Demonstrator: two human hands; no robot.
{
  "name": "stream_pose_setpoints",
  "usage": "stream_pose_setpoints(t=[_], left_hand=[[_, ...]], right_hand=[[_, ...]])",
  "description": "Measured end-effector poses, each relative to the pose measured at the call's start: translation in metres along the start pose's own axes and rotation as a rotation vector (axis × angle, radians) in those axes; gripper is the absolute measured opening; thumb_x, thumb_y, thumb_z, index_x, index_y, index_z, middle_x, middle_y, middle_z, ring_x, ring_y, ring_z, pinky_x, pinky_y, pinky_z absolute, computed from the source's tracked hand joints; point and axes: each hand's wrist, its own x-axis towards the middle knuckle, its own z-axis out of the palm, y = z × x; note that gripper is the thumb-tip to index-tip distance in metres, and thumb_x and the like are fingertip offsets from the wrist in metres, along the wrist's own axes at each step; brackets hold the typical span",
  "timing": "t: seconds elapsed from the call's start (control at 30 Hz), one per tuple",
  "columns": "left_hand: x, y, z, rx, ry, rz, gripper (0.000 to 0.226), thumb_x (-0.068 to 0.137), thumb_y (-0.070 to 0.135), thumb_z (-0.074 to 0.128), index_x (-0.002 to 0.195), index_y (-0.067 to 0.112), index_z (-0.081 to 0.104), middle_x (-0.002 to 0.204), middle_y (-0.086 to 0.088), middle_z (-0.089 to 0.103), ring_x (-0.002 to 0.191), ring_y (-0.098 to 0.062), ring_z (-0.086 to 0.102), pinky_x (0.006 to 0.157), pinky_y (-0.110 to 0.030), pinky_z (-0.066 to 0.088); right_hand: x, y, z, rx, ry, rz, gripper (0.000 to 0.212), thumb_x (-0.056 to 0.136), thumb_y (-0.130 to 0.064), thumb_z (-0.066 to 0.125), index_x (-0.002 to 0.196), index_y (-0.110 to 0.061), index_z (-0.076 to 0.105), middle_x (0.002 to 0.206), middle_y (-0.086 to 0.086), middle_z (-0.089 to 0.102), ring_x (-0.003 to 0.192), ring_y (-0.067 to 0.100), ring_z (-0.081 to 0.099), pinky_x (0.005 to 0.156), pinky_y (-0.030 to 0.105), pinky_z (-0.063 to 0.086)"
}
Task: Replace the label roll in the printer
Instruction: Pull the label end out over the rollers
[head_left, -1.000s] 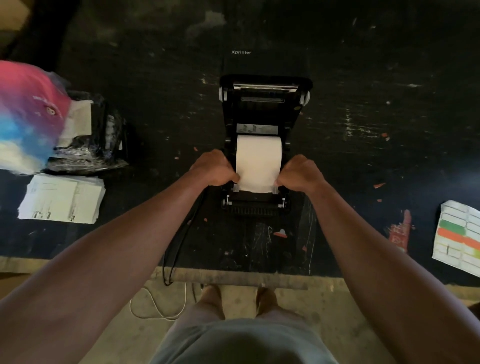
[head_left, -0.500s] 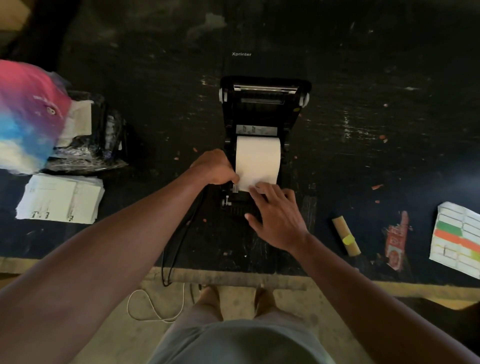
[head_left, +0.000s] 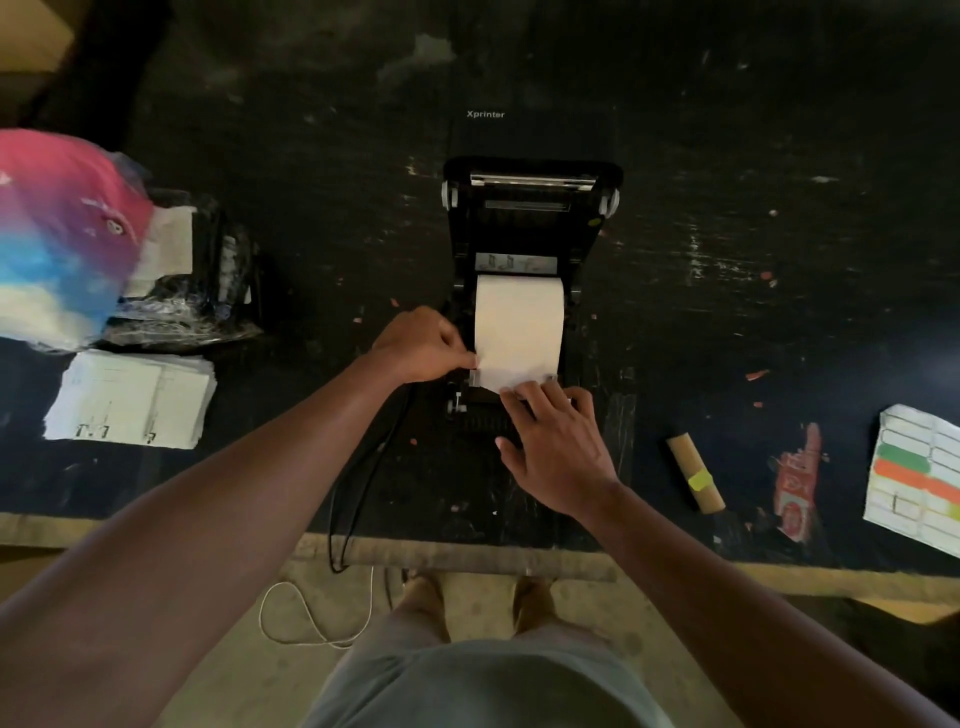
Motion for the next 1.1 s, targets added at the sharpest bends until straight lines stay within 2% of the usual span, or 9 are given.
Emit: stream_pose_setpoints(t=[0.07,0.13,0.23,0.3,0.43,0.53,0.67,0.87,1.1], left_hand=[[-0.004,0.000,0.000,-0.018,0.031,0.026,0.013,0.087,0.042,0.082,0.079,0.034,0.074,0.086,0.023,0.068,0.084,0.006,0.062,0.077,-0.025,0.046],[-0.010,-0.001,0.002,-0.024,0.096,0.046,0.012,0.088,0.039,0.081,0.081,0.035,0.073,0.087,0.020,0.069,0.084,0.001,0.065,0.079,-0.029,0.051],[-0.023,0.000,0.009,-0.006,0.222,0.129,0.013,0.089,0.032,0.081,0.083,0.033,0.070,0.069,0.013,0.067,0.058,0.002,0.060,0.061,-0.026,0.050],[-0.033,0.000,0.016,0.015,0.269,0.235,0.012,0.086,0.027,0.083,0.085,0.029,0.071,0.063,0.014,0.061,0.053,0.001,0.055,0.056,-0.024,0.046],[-0.050,-0.003,0.026,0.151,0.263,0.425,0.011,0.086,0.023,0.080,0.096,0.025,0.075,0.088,0.014,0.055,0.072,-0.002,0.055,0.067,-0.030,0.053],[-0.052,-0.004,0.033,0.231,0.240,0.503,0.021,0.088,0.025,0.079,0.109,0.024,0.077,0.104,0.006,0.063,0.094,-0.011,0.058,0.083,-0.033,0.052],[-0.049,-0.001,0.037,0.334,0.211,0.544,0.029,0.091,0.032,0.077,0.119,0.025,0.076,0.116,0.004,0.066,0.110,-0.018,0.054,0.095,-0.039,0.046],[-0.045,0.002,0.036,0.379,0.166,0.570,0.020,0.096,0.035,0.071,0.112,0.030,0.080,0.114,0.007,0.071,0.108,-0.020,0.055,0.091,-0.041,0.043],[-0.039,0.005,0.031,0.443,0.146,0.584,0.022,0.093,0.029,0.073,0.115,0.030,0.079,0.113,0.008,0.073,0.110,-0.019,0.055,0.092,-0.040,0.041]], right_hand=[[-0.003,-0.001,-0.001,0.014,-0.002,-0.012,0.058,0.101,-0.051,0.048,0.146,-0.016,0.054,0.135,0.004,0.055,0.123,0.026,0.054,0.105,0.048,0.044],[-0.006,-0.002,-0.002,0.039,0.007,-0.014,0.054,0.100,-0.050,0.050,0.143,-0.017,0.056,0.131,0.002,0.057,0.121,0.025,0.054,0.104,0.047,0.045],[-0.004,0.001,-0.004,0.119,0.049,-0.006,0.044,0.101,-0.041,0.055,0.137,-0.019,0.063,0.125,0.001,0.060,0.118,0.023,0.056,0.102,0.045,0.047],[0.000,0.005,-0.004,0.204,0.080,-0.005,0.036,0.100,-0.025,0.062,0.134,-0.015,0.067,0.124,0.003,0.062,0.116,0.023,0.060,0.100,0.043,0.051],[0.013,0.022,-0.011,0.311,0.100,-0.013,0.027,0.096,-0.004,0.069,0.123,-0.005,0.075,0.122,0.010,0.068,0.112,0.026,0.067,0.103,0.044,0.058],[0.023,0.033,-0.018,0.237,0.082,-0.091,0.018,0.093,-0.005,0.072,0.108,-0.008,0.082,0.111,0.009,0.074,0.107,0.028,0.066,0.094,0.048,0.058],[0.031,0.038,-0.025,0.176,0.065,-0.172,0.016,0.094,-0.009,0.069,0.104,-0.011,0.081,0.107,0.006,0.074,0.105,0.028,0.064,0.087,0.045,0.056],[0.033,0.049,-0.028,0.326,0.022,-0.187,0.014,0.091,-0.010,0.078,0.104,-0.006,0.082,0.107,0.007,0.073,0.104,0.025,0.067,0.092,0.040,0.059],[0.039,0.052,-0.033,0.269,-0.042,-0.207,0.014,0.096,-0.010,0.071,0.103,-0.006,0.082,0.116,0.005,0.074,0.102,0.023,0.070,0.095,0.041,0.060]])
